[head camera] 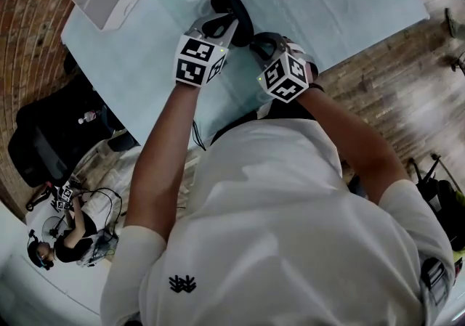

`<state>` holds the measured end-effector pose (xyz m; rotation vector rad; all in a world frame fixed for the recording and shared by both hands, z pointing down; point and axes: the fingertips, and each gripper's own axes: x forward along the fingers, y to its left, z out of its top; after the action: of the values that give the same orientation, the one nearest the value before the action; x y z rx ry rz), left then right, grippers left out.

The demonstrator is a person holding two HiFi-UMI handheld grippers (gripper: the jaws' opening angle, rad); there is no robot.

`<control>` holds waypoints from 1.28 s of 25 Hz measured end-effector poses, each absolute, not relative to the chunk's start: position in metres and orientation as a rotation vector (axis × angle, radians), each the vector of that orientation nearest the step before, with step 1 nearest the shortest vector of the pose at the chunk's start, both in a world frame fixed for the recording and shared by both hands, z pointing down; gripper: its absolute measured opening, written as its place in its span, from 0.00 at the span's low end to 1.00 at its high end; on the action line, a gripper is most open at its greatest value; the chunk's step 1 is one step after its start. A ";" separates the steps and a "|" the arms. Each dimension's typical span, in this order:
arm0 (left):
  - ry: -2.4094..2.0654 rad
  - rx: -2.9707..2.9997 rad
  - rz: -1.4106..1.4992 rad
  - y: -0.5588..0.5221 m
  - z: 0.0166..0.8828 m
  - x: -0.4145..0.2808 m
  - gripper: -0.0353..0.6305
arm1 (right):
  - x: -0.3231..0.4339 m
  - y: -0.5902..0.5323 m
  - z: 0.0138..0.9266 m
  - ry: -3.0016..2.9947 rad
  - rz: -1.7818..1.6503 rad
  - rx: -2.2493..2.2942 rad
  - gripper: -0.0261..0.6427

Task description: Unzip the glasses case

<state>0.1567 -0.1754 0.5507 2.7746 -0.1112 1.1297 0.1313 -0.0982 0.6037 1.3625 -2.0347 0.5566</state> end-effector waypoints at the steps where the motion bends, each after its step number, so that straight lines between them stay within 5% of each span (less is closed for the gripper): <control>1: -0.109 2.775 1.137 -0.175 0.552 0.157 0.20 | 0.131 -0.100 0.605 -2.033 0.550 1.351 0.13; 32: -0.091 2.846 1.169 -0.174 0.559 0.158 0.19 | 0.142 -0.091 0.589 -2.151 0.846 1.414 0.07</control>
<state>0.1577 -0.1738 0.5595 2.8456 -0.0907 1.1687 0.1424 -0.0908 0.5889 1.4141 -2.1512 0.8462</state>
